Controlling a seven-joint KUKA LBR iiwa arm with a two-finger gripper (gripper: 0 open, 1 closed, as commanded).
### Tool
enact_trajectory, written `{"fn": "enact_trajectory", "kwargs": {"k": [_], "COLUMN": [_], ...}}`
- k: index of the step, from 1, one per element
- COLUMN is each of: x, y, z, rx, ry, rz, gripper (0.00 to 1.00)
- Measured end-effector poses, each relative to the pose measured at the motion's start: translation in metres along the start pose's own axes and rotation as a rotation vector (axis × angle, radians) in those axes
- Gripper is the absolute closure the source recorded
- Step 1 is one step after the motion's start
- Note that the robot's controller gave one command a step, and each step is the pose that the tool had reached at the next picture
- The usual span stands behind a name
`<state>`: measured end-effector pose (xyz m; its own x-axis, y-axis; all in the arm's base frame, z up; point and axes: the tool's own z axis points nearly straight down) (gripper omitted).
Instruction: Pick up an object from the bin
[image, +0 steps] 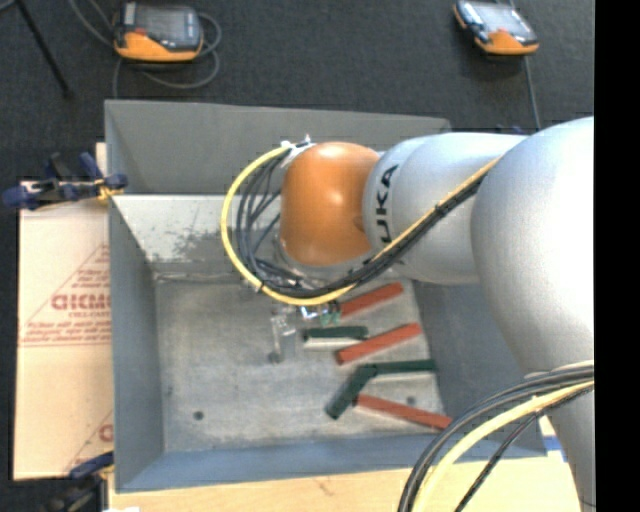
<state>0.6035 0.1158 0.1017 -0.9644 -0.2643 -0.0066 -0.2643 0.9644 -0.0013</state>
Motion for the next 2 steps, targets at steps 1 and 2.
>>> {"fn": "enact_trajectory", "kwargs": {"k": [1, 2], "x": [0.03, 0.04], "y": [-0.095, -0.149], "z": [0.032, 0.031], "rx": [0.002, 0.001], "ry": [0.006, 0.0], "rz": [-0.083, 0.017], "gripper": [0.0, 0.0]}}
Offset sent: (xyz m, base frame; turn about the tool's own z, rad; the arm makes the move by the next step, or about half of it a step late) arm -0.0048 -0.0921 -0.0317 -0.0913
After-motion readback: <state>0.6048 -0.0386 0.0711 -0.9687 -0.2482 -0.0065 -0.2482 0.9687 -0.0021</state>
